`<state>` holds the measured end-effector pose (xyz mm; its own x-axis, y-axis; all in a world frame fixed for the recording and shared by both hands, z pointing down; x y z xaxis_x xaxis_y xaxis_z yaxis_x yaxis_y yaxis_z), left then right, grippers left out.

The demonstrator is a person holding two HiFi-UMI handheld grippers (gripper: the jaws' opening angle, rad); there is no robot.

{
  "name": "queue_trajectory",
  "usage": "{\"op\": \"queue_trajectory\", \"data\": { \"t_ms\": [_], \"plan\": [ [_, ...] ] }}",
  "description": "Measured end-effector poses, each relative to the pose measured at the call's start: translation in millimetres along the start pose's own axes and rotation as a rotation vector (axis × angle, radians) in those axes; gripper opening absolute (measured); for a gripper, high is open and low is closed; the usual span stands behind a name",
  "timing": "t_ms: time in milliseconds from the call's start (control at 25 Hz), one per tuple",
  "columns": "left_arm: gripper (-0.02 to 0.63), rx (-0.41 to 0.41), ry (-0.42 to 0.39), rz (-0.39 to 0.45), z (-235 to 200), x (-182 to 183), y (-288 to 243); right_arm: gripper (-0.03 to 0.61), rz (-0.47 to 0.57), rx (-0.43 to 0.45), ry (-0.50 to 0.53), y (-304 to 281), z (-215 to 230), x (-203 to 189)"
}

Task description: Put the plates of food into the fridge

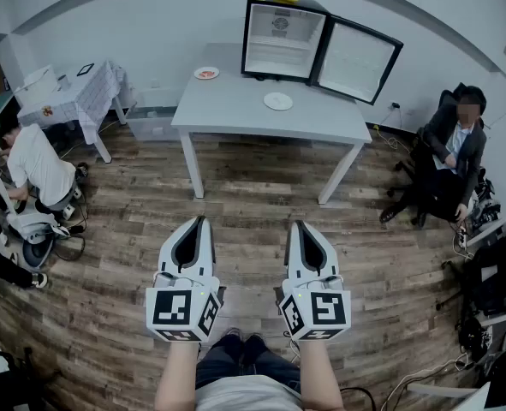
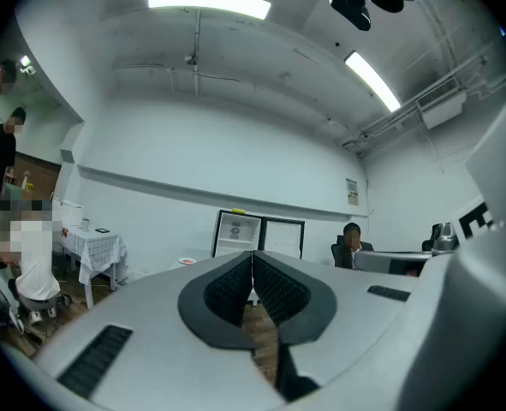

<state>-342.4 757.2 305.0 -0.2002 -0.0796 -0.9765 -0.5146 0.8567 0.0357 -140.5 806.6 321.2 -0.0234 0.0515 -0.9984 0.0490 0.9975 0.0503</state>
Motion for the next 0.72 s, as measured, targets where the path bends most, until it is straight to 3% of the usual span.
{"op": "queue_trajectory", "data": {
  "t_ms": [480, 720],
  "plan": [
    [0.009, -0.006, -0.003, 0.005, 6.0, 2.9, 2.6, 0.014, 0.005, -0.004, -0.004, 5.3, 2.0, 3.6],
    [0.009, 0.004, 0.0, -0.007, 5.7, -3.7, 4.2, 0.015, 0.019, 0.002, -0.087, 9.3, 8.1, -2.8]
  ]
}}
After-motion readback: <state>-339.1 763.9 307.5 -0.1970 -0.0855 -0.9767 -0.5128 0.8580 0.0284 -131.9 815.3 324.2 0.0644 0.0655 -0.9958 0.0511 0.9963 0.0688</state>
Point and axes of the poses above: the fingertips, and each gripper's own axes: y backward along the fingers, z to its right, x out of its top, the point moved 7 cm from there along y, backward along the fingers, and after that the axes turned 7 degrees about y, right-handed, at the moved point
